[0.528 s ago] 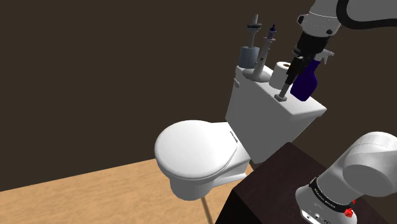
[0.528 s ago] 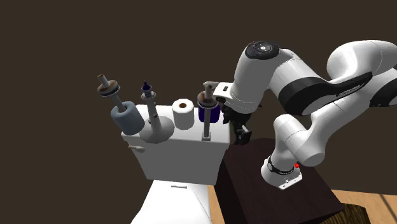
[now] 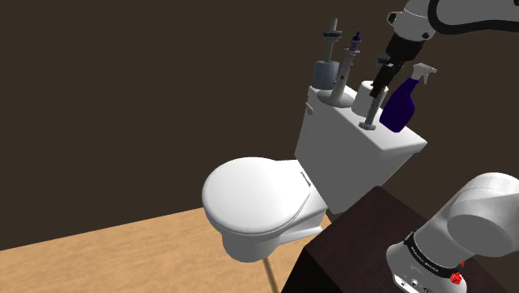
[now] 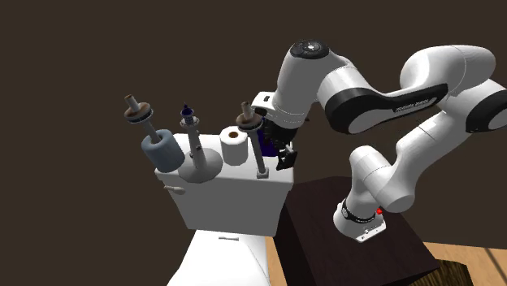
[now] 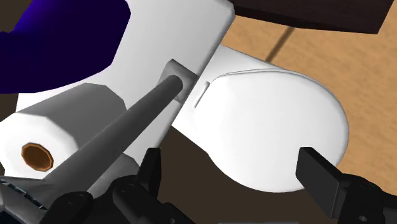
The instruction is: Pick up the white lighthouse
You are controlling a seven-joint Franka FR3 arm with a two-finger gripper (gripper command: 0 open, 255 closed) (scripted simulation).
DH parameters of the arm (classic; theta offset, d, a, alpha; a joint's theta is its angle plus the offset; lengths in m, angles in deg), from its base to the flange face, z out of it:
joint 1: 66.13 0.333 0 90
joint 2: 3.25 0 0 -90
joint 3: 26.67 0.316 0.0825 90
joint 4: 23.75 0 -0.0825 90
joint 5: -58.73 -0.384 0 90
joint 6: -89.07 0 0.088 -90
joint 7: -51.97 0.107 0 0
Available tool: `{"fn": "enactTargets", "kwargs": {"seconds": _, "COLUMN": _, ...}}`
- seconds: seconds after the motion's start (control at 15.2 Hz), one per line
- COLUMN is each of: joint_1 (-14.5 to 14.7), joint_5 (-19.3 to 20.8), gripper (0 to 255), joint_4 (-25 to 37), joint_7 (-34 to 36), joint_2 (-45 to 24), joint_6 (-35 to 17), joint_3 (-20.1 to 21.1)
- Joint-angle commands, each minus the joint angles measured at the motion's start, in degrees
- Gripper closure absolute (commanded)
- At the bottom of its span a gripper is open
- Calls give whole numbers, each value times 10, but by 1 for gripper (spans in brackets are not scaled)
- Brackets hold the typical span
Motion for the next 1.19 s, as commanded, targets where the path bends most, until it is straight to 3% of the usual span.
{"fn": "enactTargets", "kwargs": {"seconds": 0.0, "joint_1": -1, "joint_5": 8, "gripper": 0, "joint_4": 14, "joint_7": -30, "joint_2": -22, "joint_6": -30, "joint_3": -21}}
{"fn": "enactTargets", "kwargs": {"seconds": 0.59, "joint_1": 10, "joint_5": 1, "gripper": 0, "joint_4": 112, "joint_7": -169, "joint_2": -139, "joint_6": -140, "joint_3": -117}}
{"fn": "enactTargets", "kwargs": {"seconds": 1.12, "joint_1": 31, "joint_5": -83, "gripper": 0, "joint_4": 253, "joint_7": -315, "joint_2": -274, "joint_6": -198, "joint_3": -201}}
